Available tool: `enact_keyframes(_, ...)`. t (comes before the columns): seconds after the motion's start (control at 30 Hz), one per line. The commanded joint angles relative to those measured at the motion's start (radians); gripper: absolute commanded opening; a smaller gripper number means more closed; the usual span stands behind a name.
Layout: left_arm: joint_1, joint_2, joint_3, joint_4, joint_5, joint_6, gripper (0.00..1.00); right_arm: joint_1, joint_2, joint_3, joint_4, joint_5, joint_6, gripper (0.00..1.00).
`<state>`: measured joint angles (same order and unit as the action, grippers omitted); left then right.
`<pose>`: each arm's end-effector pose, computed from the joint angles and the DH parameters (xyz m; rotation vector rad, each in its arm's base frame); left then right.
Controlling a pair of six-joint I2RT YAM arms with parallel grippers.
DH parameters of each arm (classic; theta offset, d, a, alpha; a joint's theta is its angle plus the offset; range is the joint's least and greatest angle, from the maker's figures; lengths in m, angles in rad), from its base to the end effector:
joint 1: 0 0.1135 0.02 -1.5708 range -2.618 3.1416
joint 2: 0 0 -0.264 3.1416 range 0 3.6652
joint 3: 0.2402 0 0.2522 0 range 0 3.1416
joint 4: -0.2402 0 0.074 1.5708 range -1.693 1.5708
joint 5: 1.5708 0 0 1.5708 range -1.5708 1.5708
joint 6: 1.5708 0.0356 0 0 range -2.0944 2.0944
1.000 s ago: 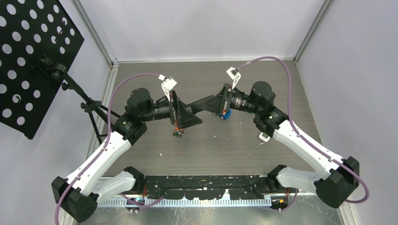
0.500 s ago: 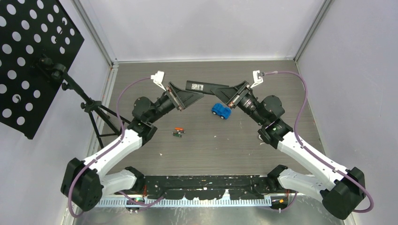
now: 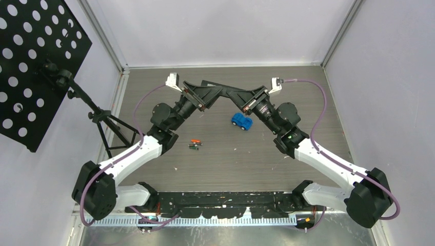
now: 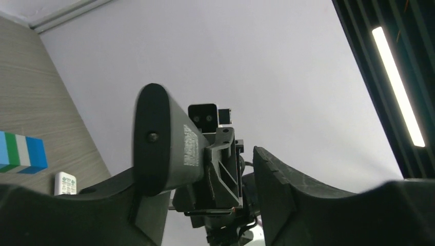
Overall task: Load the batteries into the remote control
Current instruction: Adjust the remote control.
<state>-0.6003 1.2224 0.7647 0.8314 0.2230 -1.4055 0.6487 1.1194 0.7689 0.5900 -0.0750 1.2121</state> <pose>0.2244 -0.1632 0.3469 -0.3428 1.4017 -1.8460 0.2071 0.1603 0.3493 0.3540 1.4853 1.5917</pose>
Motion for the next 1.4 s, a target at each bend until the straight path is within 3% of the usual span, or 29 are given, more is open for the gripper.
enact_keyframes(0.0, -0.002, 0.020, 0.059, 0.063, -0.058, 0.028, 0.53, 0.006, -0.012, -0.017, 0.083, 0.054, 0.023, 0.00)
enact_keyframes(0.07, -0.002, 0.044, 0.063, 0.066, -0.054, -0.001, 0.44, 0.006, 0.003, -0.025, 0.097, 0.044, 0.024, 0.00)
enact_keyframes(0.23, -0.003, 0.089, 0.064, 0.103, -0.070, 0.002, 0.34, 0.006, 0.056, -0.026, 0.135, 0.008, 0.045, 0.00)
enact_keyframes(0.37, -0.001, 0.107, 0.068, 0.109, -0.077, 0.031, 0.01, 0.006, 0.088, -0.036, 0.168, -0.024, 0.057, 0.01)
enact_keyframes(0.4, 0.003, 0.110, 0.068, 0.109, -0.071, 0.040, 0.00, 0.006, 0.088, -0.048, 0.181, -0.026, 0.055, 0.02)
enact_keyframes(0.47, 0.017, 0.111, 0.068, 0.095, -0.042, 0.060, 0.00, 0.003, 0.072, -0.084, 0.203, -0.016, 0.044, 0.16)
enact_keyframes(0.67, 0.125, 0.123, 0.093, 0.036, 0.210, 0.073, 0.00, -0.040, -0.036, -0.116, 0.091, -0.098, -0.055, 0.77)
enact_keyframes(0.73, 0.156, 0.137, 0.105, 0.045, 0.336, 0.055, 0.00, -0.055, -0.058, -0.102, 0.050, -0.160, -0.085, 0.83)
enact_keyframes(0.9, 0.191, 0.154, 0.156, 0.053, 0.577, 0.041, 0.00, -0.080, -0.061, -0.058, -0.003, -0.307, -0.134, 0.87)
enact_keyframes(1.1, 0.191, 0.108, 0.174, -0.076, 0.700, 0.128, 0.00, -0.080, 0.044, 0.030, 0.024, -0.489, -0.166, 0.87)
enact_keyframes(1.27, 0.194, 0.044, 0.194, -0.346, 0.737, 0.343, 0.00, -0.080, 0.113, 0.043, 0.170, -0.542, -0.089, 0.67)
enact_keyframes(1.37, 0.195, 0.028, 0.200, -0.368, 0.740, 0.351, 0.00, -0.079, 0.166, 0.043, 0.285, -0.605, -0.026, 0.53)
